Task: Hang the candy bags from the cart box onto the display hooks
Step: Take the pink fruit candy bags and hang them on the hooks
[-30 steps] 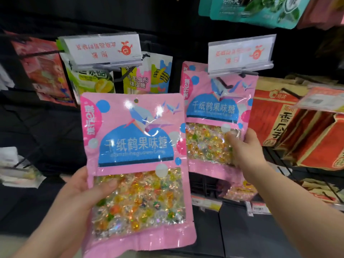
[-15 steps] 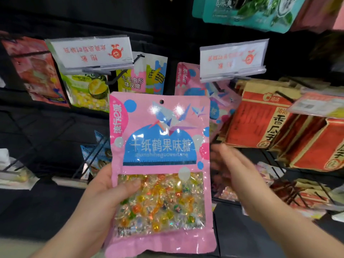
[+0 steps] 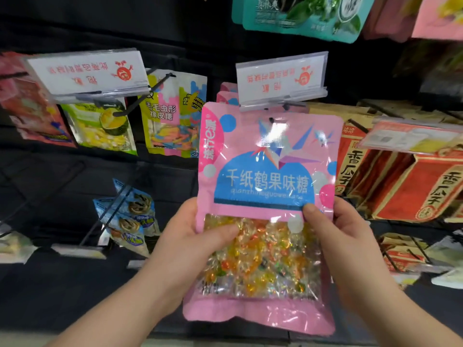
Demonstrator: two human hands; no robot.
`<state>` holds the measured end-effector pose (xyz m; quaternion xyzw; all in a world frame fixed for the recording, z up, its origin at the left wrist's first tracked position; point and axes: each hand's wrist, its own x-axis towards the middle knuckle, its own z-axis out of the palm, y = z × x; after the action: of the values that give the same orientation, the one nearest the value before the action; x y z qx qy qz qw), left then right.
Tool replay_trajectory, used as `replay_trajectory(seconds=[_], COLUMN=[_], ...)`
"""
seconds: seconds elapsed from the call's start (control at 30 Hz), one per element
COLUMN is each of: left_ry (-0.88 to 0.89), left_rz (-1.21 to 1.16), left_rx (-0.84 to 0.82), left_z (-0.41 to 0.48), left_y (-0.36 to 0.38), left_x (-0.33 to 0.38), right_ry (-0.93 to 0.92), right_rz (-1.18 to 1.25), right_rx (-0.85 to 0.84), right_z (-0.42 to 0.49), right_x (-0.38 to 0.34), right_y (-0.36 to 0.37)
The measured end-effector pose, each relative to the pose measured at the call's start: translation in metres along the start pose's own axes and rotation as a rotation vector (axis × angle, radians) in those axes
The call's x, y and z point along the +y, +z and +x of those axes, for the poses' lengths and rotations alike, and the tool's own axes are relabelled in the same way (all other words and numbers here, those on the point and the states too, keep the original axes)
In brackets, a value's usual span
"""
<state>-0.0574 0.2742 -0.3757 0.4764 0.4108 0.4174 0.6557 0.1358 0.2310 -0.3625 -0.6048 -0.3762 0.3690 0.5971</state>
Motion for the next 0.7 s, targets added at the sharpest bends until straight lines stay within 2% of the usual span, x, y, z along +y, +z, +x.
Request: replay_trajectory(seconds=[0.3, 0.7], left_ry=[-0.003, -0.007], left_rz=[-0.001, -0.014], left_rx=[-0.010, 0.029], left_z=[0.009, 0.004], left_y=[0.015, 0.013], left_x=[0.004, -0.001], right_ry=[0.005, 0.030], right_rz=[-0.042, 0.042], right_rx=[0.037, -0.031], right_z=[0.008, 0.002], right_x=[-0.007, -0.004], right_y=[-0.010, -0.010])
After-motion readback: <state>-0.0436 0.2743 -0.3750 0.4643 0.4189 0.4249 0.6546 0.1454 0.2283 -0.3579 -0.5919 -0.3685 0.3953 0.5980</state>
